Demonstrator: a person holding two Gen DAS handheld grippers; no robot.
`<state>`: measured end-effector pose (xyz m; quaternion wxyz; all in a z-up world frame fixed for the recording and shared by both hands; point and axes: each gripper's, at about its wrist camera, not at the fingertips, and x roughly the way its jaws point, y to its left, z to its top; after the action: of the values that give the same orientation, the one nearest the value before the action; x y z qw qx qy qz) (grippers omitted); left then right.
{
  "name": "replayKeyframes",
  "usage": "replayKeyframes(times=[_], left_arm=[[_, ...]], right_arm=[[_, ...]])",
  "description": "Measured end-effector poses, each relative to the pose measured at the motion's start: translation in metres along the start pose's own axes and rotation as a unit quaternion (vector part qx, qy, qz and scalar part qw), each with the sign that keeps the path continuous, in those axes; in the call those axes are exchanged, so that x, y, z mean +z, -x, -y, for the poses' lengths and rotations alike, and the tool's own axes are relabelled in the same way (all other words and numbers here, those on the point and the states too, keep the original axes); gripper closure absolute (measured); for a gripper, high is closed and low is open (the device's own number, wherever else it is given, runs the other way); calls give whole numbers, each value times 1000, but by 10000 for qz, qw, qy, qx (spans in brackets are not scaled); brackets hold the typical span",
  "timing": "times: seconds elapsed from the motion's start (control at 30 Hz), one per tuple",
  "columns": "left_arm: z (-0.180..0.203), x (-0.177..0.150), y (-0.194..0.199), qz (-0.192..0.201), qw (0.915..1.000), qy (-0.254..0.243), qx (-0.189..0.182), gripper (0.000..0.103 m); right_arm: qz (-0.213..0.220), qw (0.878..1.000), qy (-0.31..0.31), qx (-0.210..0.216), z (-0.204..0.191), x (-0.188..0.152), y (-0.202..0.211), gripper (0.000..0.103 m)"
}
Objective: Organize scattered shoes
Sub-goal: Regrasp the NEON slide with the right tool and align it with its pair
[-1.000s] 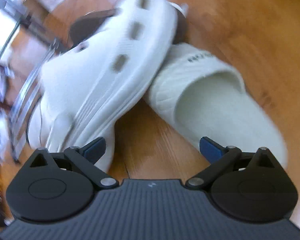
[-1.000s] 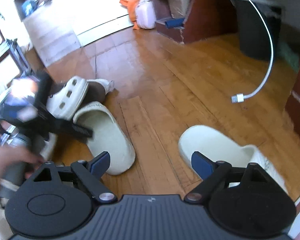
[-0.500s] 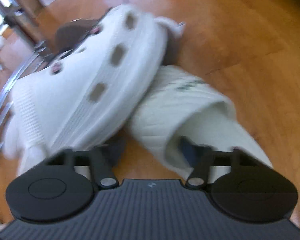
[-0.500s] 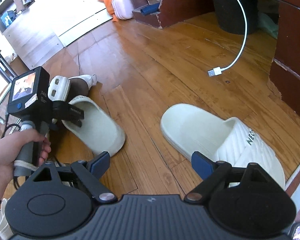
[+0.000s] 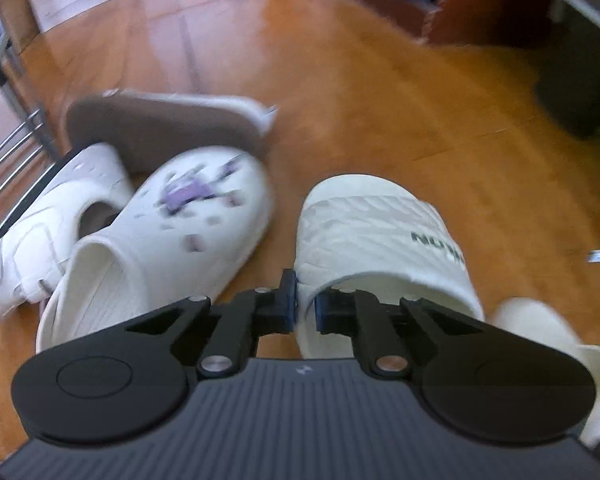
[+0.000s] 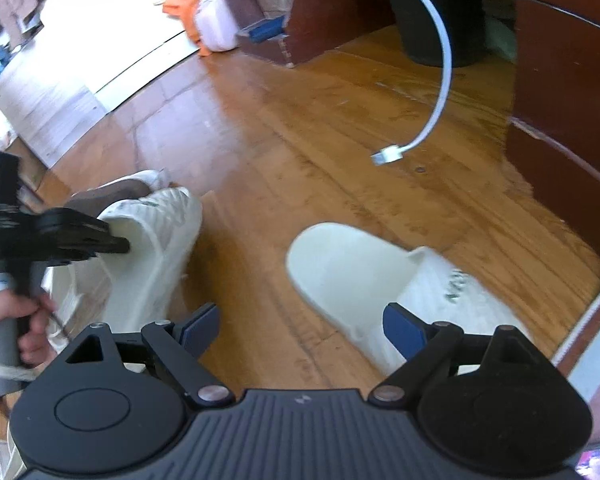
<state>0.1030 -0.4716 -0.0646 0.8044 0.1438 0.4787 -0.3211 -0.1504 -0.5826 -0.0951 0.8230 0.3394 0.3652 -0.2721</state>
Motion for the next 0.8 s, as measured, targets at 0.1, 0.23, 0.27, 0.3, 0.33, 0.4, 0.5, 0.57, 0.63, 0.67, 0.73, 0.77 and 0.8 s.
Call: replayKeyframes(times=[0.1,0.23,0.27,0.3,0.33,0.4,0.5,0.57,0.63,0.67,0.73,0.77,0.8], left_arm=[[8,-4,8,-305,9974,144,-641,95],[35,-27,15,-948,9931,-162,-672,43],[39,-32,12,-1250,9899,-213,-629,23],[39,-37,10,-1490,9864,-198,-663,4],[37,-41,12,-1553,9852,-133,-715,4],[28,-49,19,-1526,9850,58,-800,4],[18,-57,35,-1278,9909,92,-423,4],[13,-65,51,-1122,9930,225,-286,4],[0,-74,65,-1070,9919,572,-388,4],[-4,-78,68,-1057,9914,666,-390,4],[-10,-81,70,-1020,9910,791,-342,4],[-13,-83,71,-1011,9901,922,-320,4],[-15,-88,73,-1011,9885,1082,-315,4]], right_arm=[[69,9998,-135,-127,14,3,6,14],[132,9991,-244,-328,33,6,13,12],[83,9990,-241,-369,36,5,12,12],[26,9989,-224,-415,38,3,10,12],[-32,9987,-206,-461,40,2,8,12],[-96,9987,-57,-502,40,-2,5,12],[-132,9986,380,-351,30,-4,2,13],[-167,9948,1007,-45,13,-2,1,15],[-201,9781,2048,322,-15,2,-1,15],[-221,9660,2535,456,-28,3,-2,15],[-298,9350,3491,553,-52,1,-6,14],[-399,8978,4349,560,-72,-3,-12,13],[-469,8588,5074,523,-88,-7,-20,13]])
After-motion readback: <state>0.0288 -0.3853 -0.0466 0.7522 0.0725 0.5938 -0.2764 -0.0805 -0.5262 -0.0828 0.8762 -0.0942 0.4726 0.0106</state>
